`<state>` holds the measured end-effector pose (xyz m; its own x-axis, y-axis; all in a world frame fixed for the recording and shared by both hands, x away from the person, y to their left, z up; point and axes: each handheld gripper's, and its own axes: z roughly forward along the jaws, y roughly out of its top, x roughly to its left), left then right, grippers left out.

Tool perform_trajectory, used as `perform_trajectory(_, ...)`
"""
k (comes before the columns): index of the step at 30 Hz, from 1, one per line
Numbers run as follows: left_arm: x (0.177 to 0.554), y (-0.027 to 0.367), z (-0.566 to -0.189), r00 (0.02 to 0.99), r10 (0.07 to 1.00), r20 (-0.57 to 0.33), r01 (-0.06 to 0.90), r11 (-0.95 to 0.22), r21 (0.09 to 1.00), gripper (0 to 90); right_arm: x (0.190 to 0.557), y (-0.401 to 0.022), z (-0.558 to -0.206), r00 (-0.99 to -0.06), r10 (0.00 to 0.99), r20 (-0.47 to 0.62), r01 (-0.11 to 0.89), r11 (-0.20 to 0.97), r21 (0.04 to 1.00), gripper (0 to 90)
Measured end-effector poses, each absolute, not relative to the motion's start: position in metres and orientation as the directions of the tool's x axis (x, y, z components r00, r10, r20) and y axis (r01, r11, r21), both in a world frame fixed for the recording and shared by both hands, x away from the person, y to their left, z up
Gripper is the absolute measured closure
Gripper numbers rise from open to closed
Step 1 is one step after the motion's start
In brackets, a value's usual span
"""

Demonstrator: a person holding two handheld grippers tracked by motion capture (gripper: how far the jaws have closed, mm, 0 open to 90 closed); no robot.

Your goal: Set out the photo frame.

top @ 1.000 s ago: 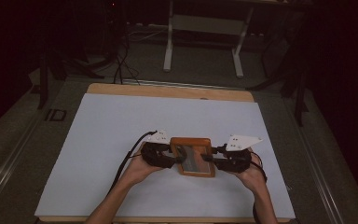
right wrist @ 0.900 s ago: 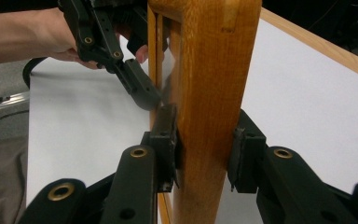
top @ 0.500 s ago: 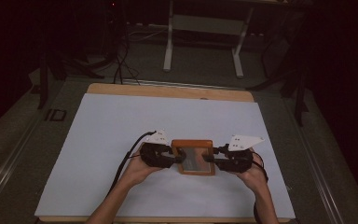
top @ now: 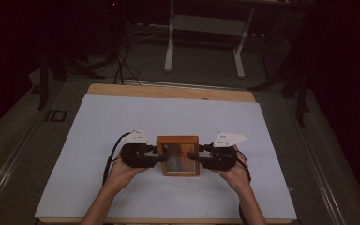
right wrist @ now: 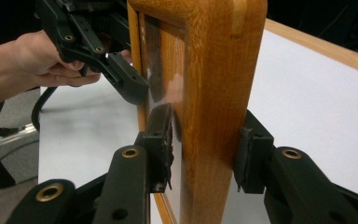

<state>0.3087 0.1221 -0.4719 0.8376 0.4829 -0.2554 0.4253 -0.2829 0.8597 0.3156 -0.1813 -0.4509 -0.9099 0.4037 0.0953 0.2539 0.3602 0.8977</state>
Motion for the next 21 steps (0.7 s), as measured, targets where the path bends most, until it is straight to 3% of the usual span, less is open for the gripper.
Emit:
perform_trajectory(8,0.308,0.139,-0.475,0.808,0.517,-0.282,0.465,-0.267,0.844,59.5,0.322,-0.163,-0.465,-0.902,0.397,0.172,0.312,0.321,0.894,61.8)
perform_trajectory(21,0.315,0.132,-0.484,0.780,0.556,-0.288,0.479,-0.233,0.846,59.5,0.333,-0.169,-0.485,-0.871,0.426,0.243,0.382,0.279,0.881,59.9)
